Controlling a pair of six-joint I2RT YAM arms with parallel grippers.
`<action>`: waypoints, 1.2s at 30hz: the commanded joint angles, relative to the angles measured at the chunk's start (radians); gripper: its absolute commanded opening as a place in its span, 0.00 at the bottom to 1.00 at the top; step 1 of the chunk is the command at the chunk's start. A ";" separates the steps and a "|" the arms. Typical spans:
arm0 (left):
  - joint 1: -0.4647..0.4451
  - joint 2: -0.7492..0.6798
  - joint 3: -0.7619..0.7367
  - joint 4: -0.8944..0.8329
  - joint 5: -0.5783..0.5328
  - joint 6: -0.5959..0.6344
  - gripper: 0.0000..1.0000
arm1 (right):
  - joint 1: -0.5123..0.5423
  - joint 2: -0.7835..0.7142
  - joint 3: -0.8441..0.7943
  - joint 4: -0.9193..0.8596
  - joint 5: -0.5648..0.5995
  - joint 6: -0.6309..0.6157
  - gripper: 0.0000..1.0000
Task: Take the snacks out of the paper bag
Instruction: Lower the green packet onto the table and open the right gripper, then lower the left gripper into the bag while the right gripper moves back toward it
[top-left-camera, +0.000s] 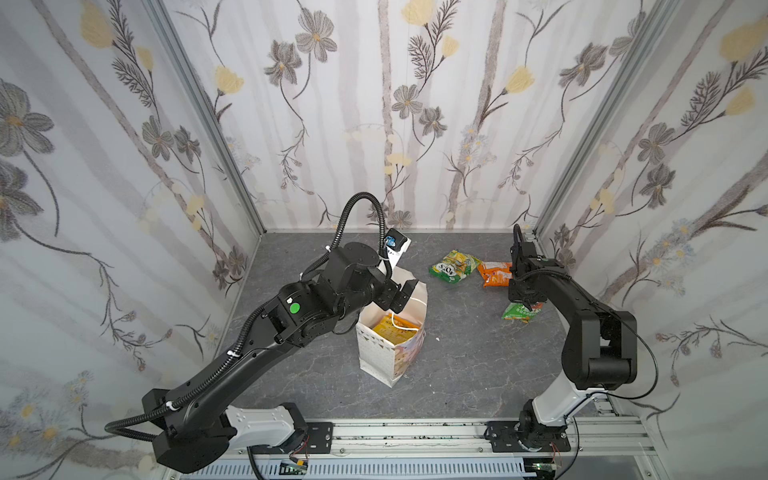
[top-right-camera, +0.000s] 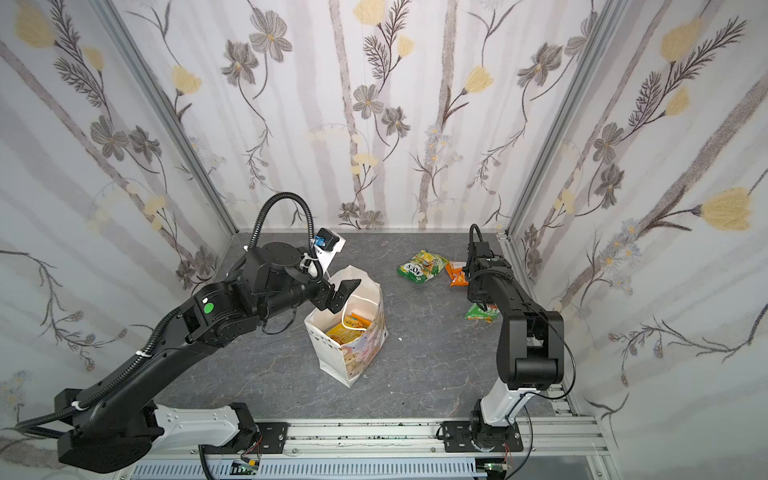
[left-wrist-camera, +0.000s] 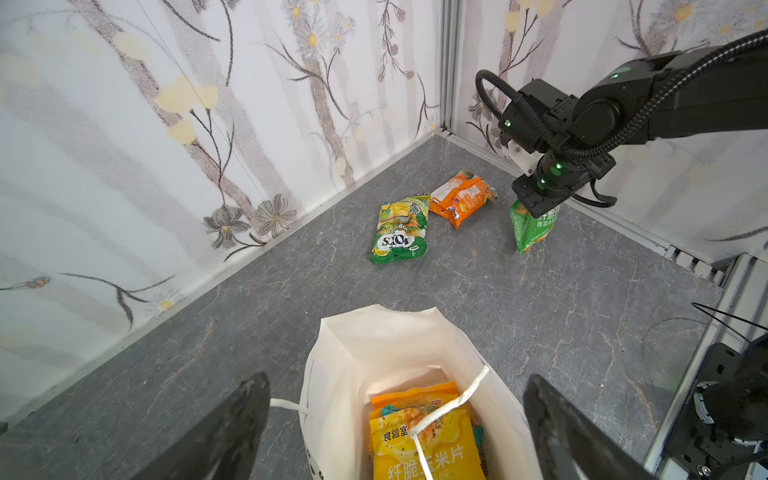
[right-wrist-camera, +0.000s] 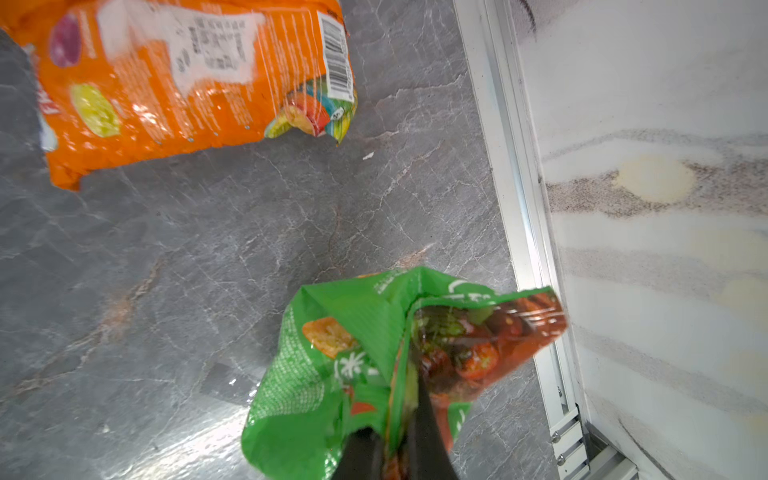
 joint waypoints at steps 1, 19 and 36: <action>0.000 0.002 0.008 0.001 -0.004 0.009 0.96 | 0.004 0.027 0.009 0.009 -0.002 -0.016 0.08; -0.001 -0.012 -0.025 0.024 -0.025 -0.014 0.96 | 0.015 -0.031 0.030 0.073 -0.210 -0.004 0.60; 0.003 0.013 0.013 -0.035 -0.104 -0.094 0.79 | 0.162 -0.502 0.107 0.142 -0.577 0.116 0.82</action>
